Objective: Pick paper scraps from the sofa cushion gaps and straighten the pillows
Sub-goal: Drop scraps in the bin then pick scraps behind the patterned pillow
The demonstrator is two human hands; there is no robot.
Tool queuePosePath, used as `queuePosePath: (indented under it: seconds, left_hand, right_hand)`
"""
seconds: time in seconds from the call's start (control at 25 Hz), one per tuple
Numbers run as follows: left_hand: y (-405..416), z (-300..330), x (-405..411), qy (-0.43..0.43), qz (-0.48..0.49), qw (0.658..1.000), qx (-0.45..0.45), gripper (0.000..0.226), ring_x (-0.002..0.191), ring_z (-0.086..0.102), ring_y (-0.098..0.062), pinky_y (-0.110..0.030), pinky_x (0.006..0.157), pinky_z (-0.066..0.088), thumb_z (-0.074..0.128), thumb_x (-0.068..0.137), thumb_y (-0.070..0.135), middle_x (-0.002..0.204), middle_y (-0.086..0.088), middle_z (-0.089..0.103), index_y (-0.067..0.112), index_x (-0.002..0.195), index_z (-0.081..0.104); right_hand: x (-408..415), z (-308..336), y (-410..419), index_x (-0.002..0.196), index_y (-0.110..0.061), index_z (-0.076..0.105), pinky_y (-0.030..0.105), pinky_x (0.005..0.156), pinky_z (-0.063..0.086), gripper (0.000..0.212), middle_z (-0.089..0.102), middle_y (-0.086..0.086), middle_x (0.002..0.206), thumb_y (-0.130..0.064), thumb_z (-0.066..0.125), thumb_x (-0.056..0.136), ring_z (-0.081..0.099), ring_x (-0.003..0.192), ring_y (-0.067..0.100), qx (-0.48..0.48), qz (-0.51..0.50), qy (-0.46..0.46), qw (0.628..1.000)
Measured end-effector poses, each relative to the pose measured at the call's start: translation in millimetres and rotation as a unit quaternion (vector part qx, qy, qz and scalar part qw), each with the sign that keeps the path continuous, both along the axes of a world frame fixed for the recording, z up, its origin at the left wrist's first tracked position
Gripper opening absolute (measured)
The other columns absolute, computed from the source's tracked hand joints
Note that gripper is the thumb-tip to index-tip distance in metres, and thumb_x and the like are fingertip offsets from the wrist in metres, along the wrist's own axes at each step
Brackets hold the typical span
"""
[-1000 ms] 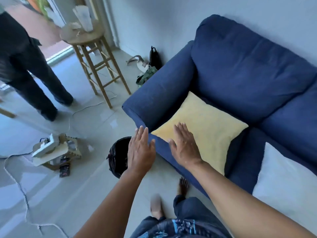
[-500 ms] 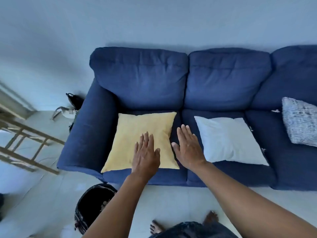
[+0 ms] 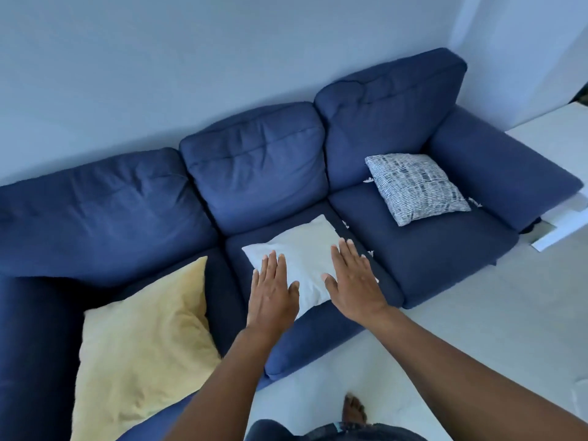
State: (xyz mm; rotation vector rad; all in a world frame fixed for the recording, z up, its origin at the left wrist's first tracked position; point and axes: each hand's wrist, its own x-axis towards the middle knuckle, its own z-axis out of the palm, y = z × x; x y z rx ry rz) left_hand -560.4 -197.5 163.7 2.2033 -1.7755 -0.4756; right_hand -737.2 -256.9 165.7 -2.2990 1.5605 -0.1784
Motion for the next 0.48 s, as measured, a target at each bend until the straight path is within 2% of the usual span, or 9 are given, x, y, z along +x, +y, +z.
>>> queuePosePath:
  seconds: [0.2,0.48]
  left_hand:
    - [-52.1,-12.6,-66.8,0.024,-0.073,0.997,0.031,0.064,0.154,-0.004,-0.018,-0.039,0.125,0.002,0.036,0.105,0.033,0.167,-0.004,0.0,0.012,0.159,0.009]
    - [-139.8,-51.0,-90.8,0.023,-0.128,0.989,0.064,0.064,0.154,-0.001,-0.023,-0.04,0.125,0.006,0.037,0.105,0.033,0.167,-0.006,0.002,0.011,0.159,0.011]
  right_hand:
    - [-70.8,-10.3,-36.1,0.158,-0.01,0.014,0.047,0.125,0.015,0.066,0.003,0.011,0.168,-0.038,0.038,0.105,-0.001,0.156,0.025,0.01,-0.067,0.008,0.998]
    - [-103.1,-43.0,-84.4,0.159,-0.01,0.014,0.045,0.125,0.018,0.062,0.004,0.008,0.169,-0.03,0.038,0.106,0.001,0.156,0.023,0.062,-0.12,0.003,0.991]
